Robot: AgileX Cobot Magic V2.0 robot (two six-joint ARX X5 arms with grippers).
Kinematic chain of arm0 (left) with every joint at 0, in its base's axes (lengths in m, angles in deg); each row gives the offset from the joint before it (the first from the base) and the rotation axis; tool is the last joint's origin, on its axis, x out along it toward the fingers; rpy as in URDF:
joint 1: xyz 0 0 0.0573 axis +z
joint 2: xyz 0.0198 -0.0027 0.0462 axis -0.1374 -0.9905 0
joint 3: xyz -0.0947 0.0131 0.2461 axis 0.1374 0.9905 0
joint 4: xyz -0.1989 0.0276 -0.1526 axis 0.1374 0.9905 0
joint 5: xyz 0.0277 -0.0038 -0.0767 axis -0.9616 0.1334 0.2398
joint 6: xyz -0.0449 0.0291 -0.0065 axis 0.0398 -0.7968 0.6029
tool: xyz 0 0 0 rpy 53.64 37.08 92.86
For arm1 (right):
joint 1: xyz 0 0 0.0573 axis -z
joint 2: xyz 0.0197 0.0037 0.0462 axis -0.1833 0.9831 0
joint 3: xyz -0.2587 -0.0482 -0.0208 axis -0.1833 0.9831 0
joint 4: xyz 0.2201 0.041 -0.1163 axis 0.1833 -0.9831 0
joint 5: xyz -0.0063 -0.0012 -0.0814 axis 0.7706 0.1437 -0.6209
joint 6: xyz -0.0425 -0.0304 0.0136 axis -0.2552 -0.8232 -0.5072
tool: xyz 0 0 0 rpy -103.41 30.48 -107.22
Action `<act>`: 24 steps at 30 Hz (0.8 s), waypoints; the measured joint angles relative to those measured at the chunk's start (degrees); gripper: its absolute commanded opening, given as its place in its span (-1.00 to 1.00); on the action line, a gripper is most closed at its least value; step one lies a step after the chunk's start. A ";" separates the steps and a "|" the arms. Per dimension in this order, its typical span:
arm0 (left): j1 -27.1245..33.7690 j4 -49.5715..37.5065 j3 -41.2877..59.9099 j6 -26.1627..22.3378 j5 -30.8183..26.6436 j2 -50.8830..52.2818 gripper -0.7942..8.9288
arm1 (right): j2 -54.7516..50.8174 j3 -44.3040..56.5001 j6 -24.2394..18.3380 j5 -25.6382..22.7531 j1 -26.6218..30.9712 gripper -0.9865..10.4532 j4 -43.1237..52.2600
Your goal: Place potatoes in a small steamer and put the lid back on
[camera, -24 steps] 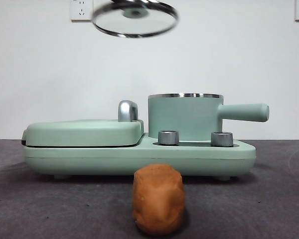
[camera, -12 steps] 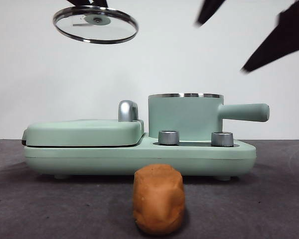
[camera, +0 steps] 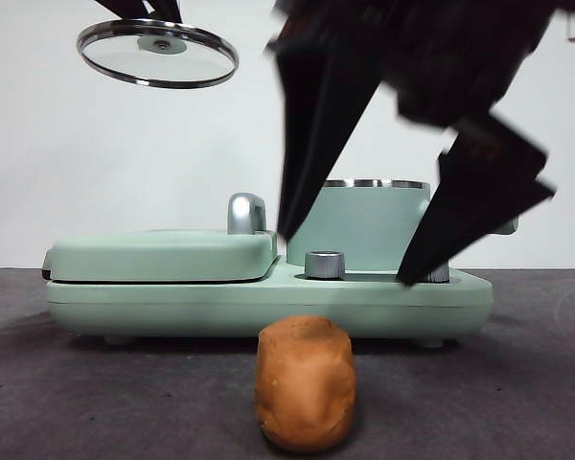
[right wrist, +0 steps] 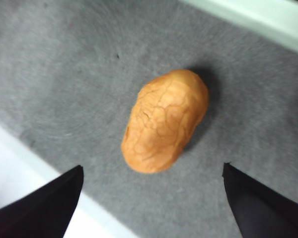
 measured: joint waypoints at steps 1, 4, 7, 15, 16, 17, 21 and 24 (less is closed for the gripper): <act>0.26 0.22 0.00 -0.02 0.00 0.00 -0.74 | 1.16 0.00 0.13 -0.02 -0.24 -0.05 0.66; 1.03 0.50 0.00 -0.15 0.00 0.00 -0.74 | 4.76 0.00 0.24 -0.13 -0.55 -0.05 3.26; 1.66 0.50 0.00 -0.15 0.02 0.00 -0.74 | 7.78 0.00 0.42 -0.15 -0.57 -0.04 5.35; 2.84 0.50 0.00 -0.15 0.00 0.00 -0.74 | 13.81 0.00 1.73 -1.29 -0.59 -0.04 10.21; 2.84 0.50 0.00 -0.15 0.00 0.00 -0.74 | 14.16 0.00 1.92 -1.44 -0.59 -0.04 10.71; 2.82 0.50 0.00 -0.15 0.00 0.00 -0.74 | 14.53 0.00 2.19 -1.64 -0.59 -0.04 11.19; 2.82 0.48 0.00 -0.15 0.04 0.00 -0.74 | 15.65 -0.13 2.95 -4.11 -0.94 -0.09 11.50; 2.82 0.48 0.00 -0.15 0.02 0.00 -0.74 | 15.93 -0.13 3.15 -4.24 -1.09 -0.28 11.52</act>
